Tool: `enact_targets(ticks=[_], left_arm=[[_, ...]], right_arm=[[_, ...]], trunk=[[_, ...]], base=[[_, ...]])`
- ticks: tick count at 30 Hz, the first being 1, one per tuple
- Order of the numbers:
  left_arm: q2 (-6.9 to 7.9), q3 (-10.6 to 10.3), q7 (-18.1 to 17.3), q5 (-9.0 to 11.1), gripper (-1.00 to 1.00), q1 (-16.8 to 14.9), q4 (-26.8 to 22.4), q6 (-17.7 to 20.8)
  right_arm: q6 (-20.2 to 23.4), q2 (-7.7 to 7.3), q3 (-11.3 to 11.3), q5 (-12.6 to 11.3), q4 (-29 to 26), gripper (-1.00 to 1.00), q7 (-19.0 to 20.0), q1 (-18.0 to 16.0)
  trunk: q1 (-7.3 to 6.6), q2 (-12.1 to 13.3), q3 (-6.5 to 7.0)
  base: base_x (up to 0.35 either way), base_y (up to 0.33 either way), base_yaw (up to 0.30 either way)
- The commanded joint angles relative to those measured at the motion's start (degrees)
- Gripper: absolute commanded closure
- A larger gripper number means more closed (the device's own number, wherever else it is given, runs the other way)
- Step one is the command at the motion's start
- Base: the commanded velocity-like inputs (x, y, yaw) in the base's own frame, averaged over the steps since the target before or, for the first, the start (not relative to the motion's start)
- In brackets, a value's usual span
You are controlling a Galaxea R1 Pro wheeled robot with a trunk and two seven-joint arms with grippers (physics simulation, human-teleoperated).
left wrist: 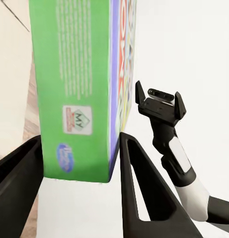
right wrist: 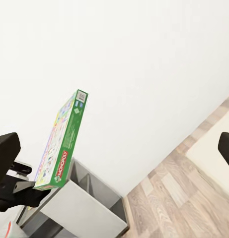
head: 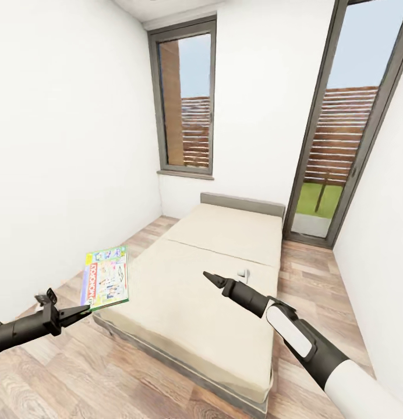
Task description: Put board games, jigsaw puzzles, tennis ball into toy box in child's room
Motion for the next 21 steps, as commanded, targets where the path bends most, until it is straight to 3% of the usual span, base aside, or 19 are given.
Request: enact_targets(ticks=[1, 11, 17, 21], left_arm=[[0.0, 0.0, -0.1, 0.2, 1.0, -0.1, 0.0, 0.6], [0.0, 0.0, -0.1, 0.2, 1.0, -0.1, 0.0, 0.6], [0.0, -0.1, -0.1, 0.2, 1.0, -0.1, 0.0, 0.6], [0.0, -0.1, -0.1, 0.2, 1.0, -0.1, 0.0, 0.6]], right_arm=[[0.3, -0.08, 0.1, -0.6, 0.0, -1.0, 0.0, 0.0], [0.3, -0.07, 0.1, -0.6, 0.0, -1.0, 0.1, 0.0], [0.3, -0.11, 0.1, -0.7, 0.0, -1.0, 0.1, 0.0], [0.3, -0.11, 0.1, -0.7, 0.0, -1.0, 0.1, 0.0]], trunk=[[-0.21, 0.3, 0.08], [-2.4, 4.3, 1.88], [-2.4, 4.3, 1.88], [-3.28, 5.9, 2.6]], base=[[0.0, 0.0, 0.29], [0.0, 0.0, 0.29], [0.0, 0.0, 0.29], [0.0, 0.0, 0.29]])
